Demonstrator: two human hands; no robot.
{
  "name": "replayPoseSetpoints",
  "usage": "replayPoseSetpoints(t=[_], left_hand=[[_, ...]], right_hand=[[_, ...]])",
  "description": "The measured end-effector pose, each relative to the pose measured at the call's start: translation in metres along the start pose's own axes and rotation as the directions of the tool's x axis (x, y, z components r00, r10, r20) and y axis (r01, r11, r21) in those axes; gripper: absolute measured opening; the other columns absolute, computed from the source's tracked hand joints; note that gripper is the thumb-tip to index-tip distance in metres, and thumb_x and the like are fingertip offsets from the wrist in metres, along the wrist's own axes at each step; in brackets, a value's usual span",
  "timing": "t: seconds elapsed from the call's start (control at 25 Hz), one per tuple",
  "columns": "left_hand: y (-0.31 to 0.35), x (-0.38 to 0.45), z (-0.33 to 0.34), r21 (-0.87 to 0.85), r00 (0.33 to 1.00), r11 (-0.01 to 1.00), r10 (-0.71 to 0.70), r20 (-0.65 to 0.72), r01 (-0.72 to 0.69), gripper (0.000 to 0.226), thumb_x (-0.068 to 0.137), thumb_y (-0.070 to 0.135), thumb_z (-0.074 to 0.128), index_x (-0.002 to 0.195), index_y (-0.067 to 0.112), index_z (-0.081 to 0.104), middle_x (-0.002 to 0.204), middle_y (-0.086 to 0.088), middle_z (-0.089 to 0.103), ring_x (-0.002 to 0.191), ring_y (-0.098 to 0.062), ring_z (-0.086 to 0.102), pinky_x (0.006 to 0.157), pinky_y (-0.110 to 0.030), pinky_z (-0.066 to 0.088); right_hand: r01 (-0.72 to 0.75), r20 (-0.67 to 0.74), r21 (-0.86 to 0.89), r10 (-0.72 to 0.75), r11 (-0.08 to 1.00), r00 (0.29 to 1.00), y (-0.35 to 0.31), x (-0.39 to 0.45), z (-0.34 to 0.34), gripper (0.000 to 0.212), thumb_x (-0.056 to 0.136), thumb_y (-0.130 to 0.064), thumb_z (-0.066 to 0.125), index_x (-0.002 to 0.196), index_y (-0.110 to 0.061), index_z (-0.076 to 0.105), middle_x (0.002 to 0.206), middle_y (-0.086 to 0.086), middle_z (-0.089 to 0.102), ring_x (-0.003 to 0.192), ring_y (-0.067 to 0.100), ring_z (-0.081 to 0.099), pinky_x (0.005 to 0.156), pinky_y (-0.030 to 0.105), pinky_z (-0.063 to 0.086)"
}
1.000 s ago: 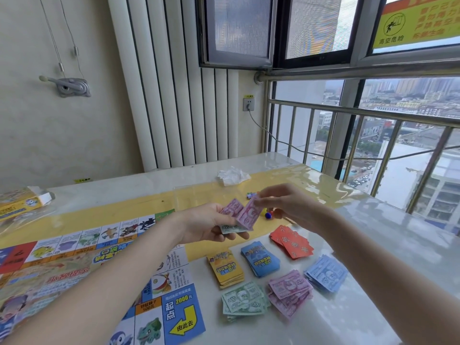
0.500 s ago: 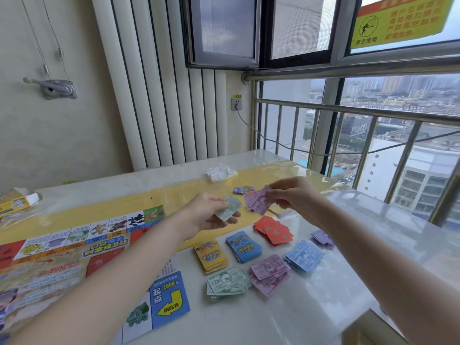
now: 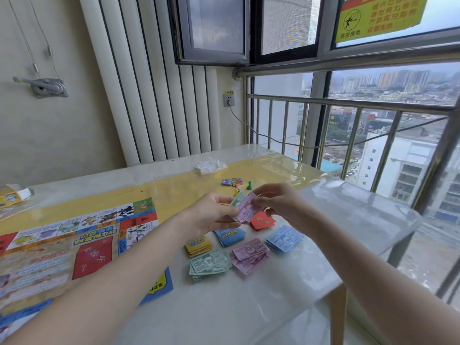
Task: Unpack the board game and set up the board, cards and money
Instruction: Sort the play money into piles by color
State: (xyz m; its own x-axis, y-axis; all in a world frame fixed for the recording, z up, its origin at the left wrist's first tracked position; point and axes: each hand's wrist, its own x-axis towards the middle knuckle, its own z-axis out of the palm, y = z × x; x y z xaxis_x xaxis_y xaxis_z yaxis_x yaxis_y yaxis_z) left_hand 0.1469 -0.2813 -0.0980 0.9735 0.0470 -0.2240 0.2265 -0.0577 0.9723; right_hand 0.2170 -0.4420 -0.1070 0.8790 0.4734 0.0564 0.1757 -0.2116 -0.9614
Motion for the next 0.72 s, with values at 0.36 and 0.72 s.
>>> replayPoseSetpoints(t=[0.36,0.72], left_hand=[[-0.013,-0.02,-0.017,0.149,0.998,0.989,0.023,-0.062,-0.013,0.017,0.092,0.004,0.054,0.107,0.002,0.061,0.087,-0.012,0.072,0.066,-0.01,0.071,0.059,-0.019,0.057],[-0.003,-0.015,-0.027,0.205,0.998,0.979,0.017,-0.068,-0.003,0.011,0.088,0.011,0.061,0.095,0.003,0.064,0.093,-0.014,0.071,0.063,-0.004,0.068,0.052,-0.013,0.05]], right_hand=[[0.208,0.298,-0.691,0.01,0.693,0.955,0.005,-0.028,0.015,0.018,0.078,-0.009,0.068,0.096,-0.011,0.07,0.08,0.002,0.064,0.068,0.011,0.053,0.059,0.022,0.045],[0.175,0.105,-0.609,-0.141,0.774,0.985,-0.029,0.008,0.017,0.017,0.089,-0.014,0.058,0.099,-0.006,0.068,0.083,0.003,0.067,0.062,0.009,0.054,0.055,0.015,0.044]])
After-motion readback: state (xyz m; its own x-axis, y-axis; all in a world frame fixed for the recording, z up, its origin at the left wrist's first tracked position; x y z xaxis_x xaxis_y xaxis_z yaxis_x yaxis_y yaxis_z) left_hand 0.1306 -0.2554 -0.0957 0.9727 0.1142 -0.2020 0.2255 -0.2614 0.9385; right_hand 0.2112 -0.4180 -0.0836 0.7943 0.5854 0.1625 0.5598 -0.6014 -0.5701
